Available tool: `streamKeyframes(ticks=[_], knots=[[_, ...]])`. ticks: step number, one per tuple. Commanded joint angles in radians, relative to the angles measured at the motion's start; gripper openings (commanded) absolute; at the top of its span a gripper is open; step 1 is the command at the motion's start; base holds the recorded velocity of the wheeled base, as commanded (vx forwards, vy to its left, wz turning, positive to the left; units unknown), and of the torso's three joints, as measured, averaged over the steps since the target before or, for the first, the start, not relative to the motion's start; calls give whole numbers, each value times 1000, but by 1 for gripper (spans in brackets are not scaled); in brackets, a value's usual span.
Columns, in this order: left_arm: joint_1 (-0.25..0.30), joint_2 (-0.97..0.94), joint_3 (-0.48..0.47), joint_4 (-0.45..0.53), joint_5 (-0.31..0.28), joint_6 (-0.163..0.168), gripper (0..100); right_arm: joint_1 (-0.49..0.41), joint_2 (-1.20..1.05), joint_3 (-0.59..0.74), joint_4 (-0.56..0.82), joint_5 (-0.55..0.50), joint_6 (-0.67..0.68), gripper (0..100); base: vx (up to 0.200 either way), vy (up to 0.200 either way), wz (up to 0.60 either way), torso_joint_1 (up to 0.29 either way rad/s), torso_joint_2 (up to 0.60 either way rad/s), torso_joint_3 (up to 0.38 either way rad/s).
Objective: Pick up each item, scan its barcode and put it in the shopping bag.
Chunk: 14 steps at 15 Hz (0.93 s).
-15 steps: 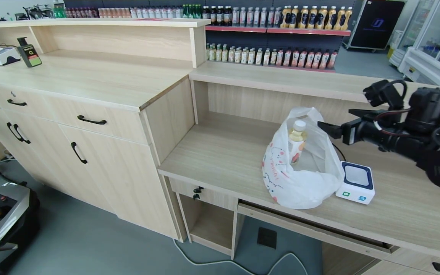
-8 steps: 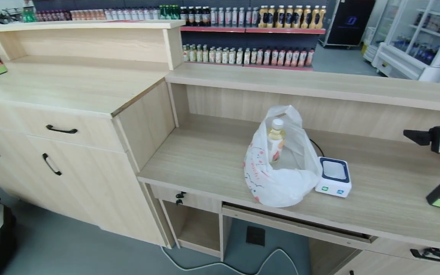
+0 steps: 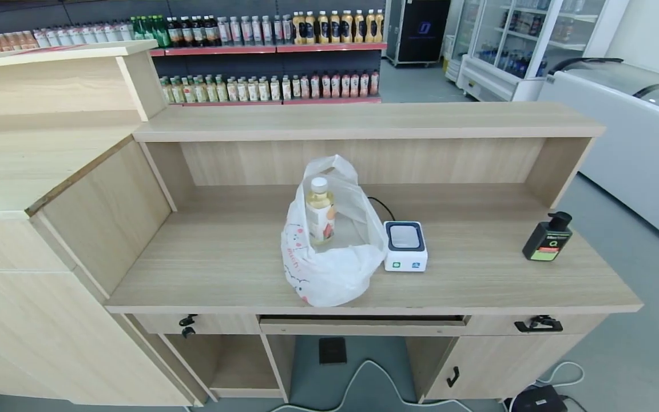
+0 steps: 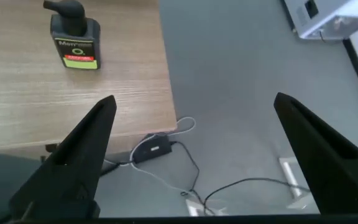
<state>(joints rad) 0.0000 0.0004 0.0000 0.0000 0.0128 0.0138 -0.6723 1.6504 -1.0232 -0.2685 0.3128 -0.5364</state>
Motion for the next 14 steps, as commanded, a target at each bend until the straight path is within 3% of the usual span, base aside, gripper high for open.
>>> streamKeyframes(ticks=[1, 5, 10, 14], knots=[[0, 0, 0, 0, 1, 0, 100, -64, 169, -113, 3, 78, -88, 100, 0, 0, 0, 0, 0, 0], [0, 0, 0, 0, 0, 0, 100, -64, 287, -199, 9, 169, -114, 100, 0, 0, 0, 0, 0, 0], [0, 0, 0, 0, 0, 0, 100, -98, 345, -225, 23, 264, -379, 100, 0, 0, 0, 0, 0, 0], [0, 0, 0, 0, 1, 0, 100, -101, 414, -296, 20, 292, -413, 100, 0, 0, 0, 0, 0, 0]])
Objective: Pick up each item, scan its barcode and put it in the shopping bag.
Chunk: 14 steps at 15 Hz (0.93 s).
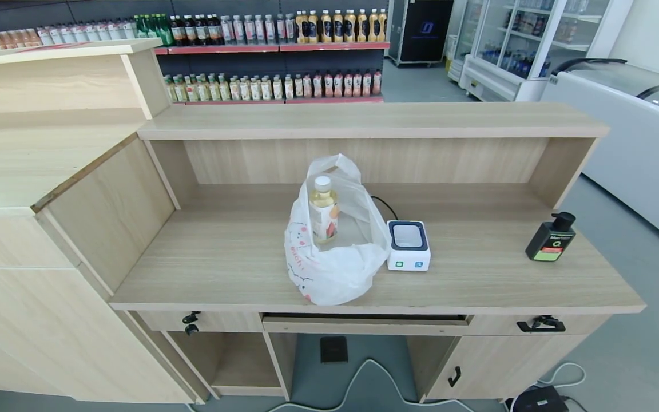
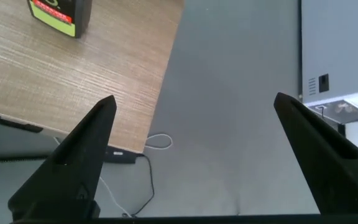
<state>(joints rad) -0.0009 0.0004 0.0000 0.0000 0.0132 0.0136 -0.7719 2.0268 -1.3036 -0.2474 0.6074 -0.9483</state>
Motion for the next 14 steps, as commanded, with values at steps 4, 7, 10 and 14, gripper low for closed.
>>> streamKeyframes(ticks=[4, 7, 10, 14], knots=[[1, 0, 0, 0, -1, 0, 100, 8, 92, -46, 4, 94, 29, 100, 0, 0, 0, 0, 0, 0], [1, 0, 0, 0, -1, 0, 100, 34, 139, -68, 7, 117, 115, 100, 0, 0, 0, 0, 0, 0], [1, 0, 0, 0, 1, 0, 100, 69, 190, -129, 8, 124, 164, 100, 0, 0, 0, 0, 0, 0], [1, 0, 0, 0, 1, 0, 100, 129, 243, -184, 2, 147, 155, 100, 0, 0, 0, 0, 0, 0]])
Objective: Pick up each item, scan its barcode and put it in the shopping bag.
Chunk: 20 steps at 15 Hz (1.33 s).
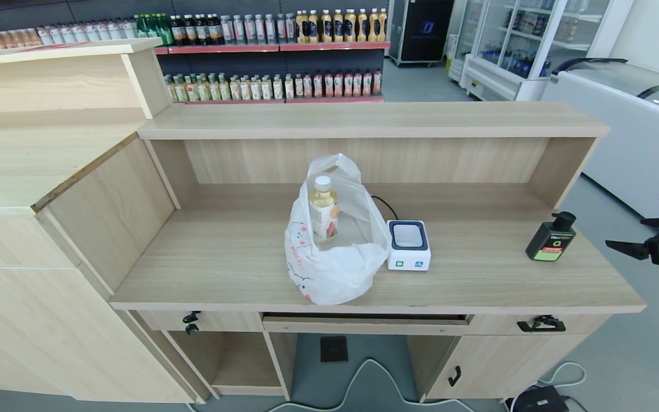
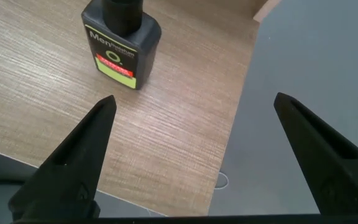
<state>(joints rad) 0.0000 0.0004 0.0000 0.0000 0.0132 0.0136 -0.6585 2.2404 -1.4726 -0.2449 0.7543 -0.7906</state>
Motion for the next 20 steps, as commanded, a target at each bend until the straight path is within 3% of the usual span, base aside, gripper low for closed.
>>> streamKeyframes(ticks=[1, 20], knots=[[0, 0, 0, 0, 1, 0, 100, 30, 42, -32, -1, 0, -2, 100, 0, 0, 0, 0, 0, 0], [0, 0, 0, 0, 1, 0, 100, 177, 182, -135, -4, -1, -30, 100, 0, 0, 0, 0, 0, 0]])
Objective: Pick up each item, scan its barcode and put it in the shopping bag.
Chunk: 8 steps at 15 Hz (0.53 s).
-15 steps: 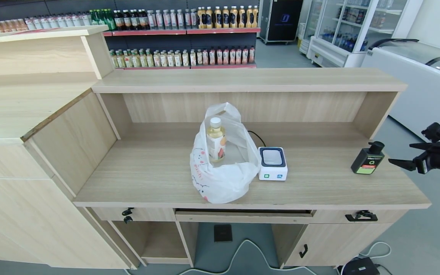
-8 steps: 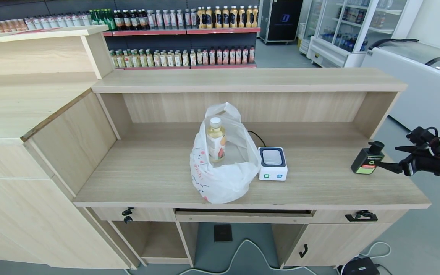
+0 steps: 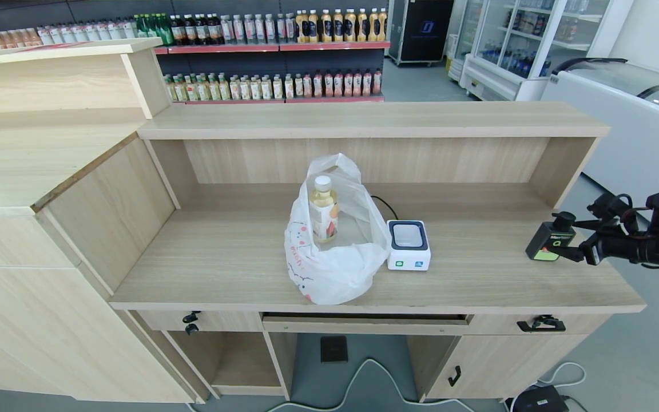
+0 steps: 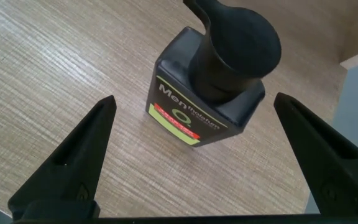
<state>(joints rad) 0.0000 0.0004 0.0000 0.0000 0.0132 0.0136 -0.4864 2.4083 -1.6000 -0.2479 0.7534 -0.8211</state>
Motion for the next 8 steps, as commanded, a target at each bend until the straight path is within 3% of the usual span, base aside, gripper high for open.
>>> streamKeyframes(ticks=[1, 8], knots=[[0, 0, 0, 0, 1, 0, 100, 8, 15, -11, -1, 0, 0, 100, 0, 0, 0, 0, 0, 0], [0, 0, 0, 0, 1, 0, 100, 23, 37, -26, -1, 1, -13, 100, 0, 0, 0, 0, 0, 0]])
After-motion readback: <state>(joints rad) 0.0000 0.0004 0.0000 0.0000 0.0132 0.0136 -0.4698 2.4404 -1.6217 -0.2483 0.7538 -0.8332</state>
